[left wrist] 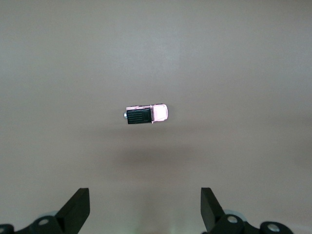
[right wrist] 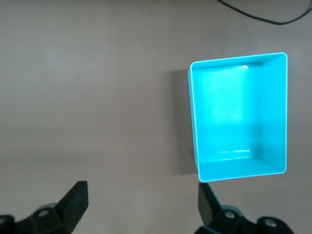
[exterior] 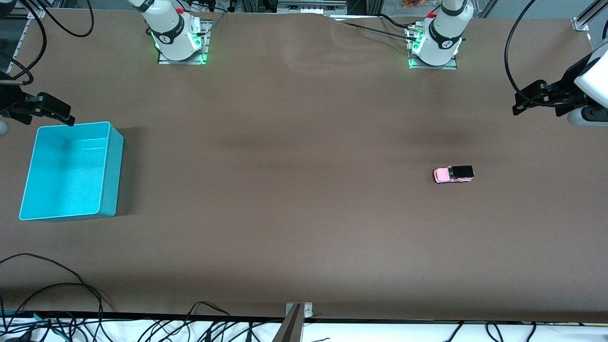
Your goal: Wind and store pink jeep toy
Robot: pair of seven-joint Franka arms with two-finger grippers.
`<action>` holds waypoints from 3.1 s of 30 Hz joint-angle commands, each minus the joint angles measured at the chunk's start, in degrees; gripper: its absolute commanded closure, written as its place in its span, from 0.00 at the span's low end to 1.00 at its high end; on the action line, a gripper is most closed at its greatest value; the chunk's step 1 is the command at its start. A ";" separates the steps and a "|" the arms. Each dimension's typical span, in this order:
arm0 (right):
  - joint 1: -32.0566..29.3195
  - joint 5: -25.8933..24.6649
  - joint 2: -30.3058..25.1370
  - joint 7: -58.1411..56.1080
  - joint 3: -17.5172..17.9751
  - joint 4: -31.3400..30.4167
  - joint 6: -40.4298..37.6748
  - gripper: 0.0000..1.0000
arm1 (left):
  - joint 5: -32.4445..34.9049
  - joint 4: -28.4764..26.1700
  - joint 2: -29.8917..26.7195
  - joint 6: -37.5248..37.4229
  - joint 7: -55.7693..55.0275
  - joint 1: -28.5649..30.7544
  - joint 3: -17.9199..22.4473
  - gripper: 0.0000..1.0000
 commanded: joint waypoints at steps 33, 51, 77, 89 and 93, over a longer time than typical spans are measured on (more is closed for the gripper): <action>0.00 -0.52 -0.70 0.36 0.11 -0.51 0.09 0.00 | 0.95 -5.79 0.50 4.56 0.22 2.56 -0.37 0.00; 0.18 -0.09 -1.23 0.10 -0.06 -0.42 -0.52 0.00 | 0.95 -19.23 0.15 20.38 0.14 2.56 -0.46 0.00; -0.09 0.79 -0.61 -0.34 0.02 -0.42 -1.32 0.00 | 0.33 -36.46 2.87 44.20 -0.30 2.38 -0.46 0.00; -0.09 0.62 -0.26 -0.96 -0.06 -0.42 -0.70 0.00 | 0.33 -39.63 7.71 51.07 -0.04 1.86 -0.46 0.00; -0.09 0.53 -0.26 -1.04 -0.06 -0.42 -0.79 0.00 | 0.95 -39.72 8.06 51.07 1.53 1.68 -0.46 0.00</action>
